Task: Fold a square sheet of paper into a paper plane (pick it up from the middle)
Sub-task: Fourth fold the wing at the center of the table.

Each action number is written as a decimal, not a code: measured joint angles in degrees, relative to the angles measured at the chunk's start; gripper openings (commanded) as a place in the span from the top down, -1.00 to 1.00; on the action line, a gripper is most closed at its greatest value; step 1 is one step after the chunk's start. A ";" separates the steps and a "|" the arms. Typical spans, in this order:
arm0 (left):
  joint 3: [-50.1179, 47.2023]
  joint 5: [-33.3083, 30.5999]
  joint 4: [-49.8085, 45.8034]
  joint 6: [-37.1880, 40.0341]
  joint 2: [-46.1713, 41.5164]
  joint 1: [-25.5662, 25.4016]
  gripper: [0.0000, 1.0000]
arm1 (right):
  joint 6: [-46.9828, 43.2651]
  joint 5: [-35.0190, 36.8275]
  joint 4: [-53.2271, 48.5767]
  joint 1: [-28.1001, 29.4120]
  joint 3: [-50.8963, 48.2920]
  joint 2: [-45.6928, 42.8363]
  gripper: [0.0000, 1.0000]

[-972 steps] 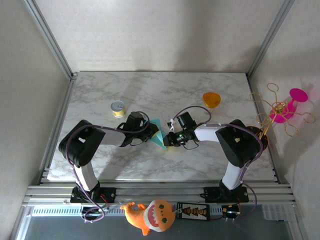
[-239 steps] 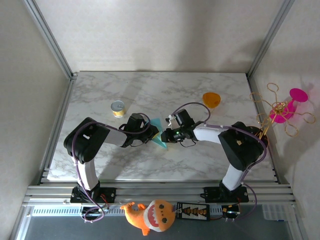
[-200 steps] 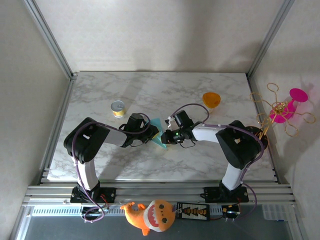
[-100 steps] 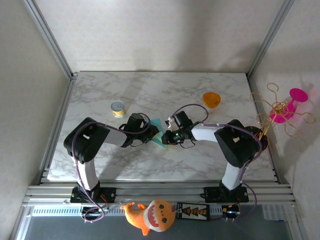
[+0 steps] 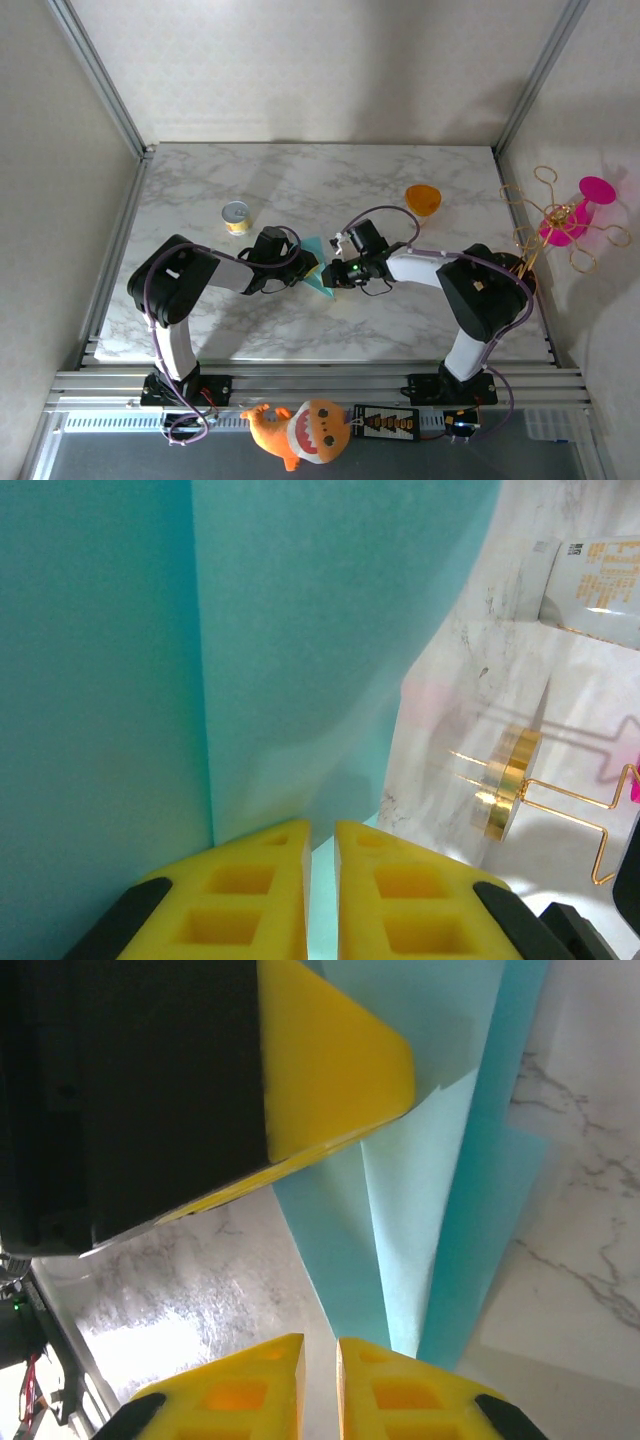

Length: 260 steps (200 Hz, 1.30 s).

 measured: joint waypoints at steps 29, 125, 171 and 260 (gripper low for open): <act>0.00 0.00 0.00 0.00 0.00 0.00 0.71 | 0.04 -0.83 -0.15 0.02 -1.38 -0.07 0.66; 0.00 0.02 0.00 0.00 0.00 0.00 0.71 | 0.20 -1.60 -0.24 0.48 -2.34 1.22 0.66; 0.00 0.02 0.00 0.00 0.00 0.00 0.71 | 0.22 -1.33 -0.11 0.48 -2.34 1.40 0.63; 0.00 0.02 -0.02 0.00 0.00 0.00 0.71 | 0.22 2.05 0.35 0.55 -1.57 -3.02 0.64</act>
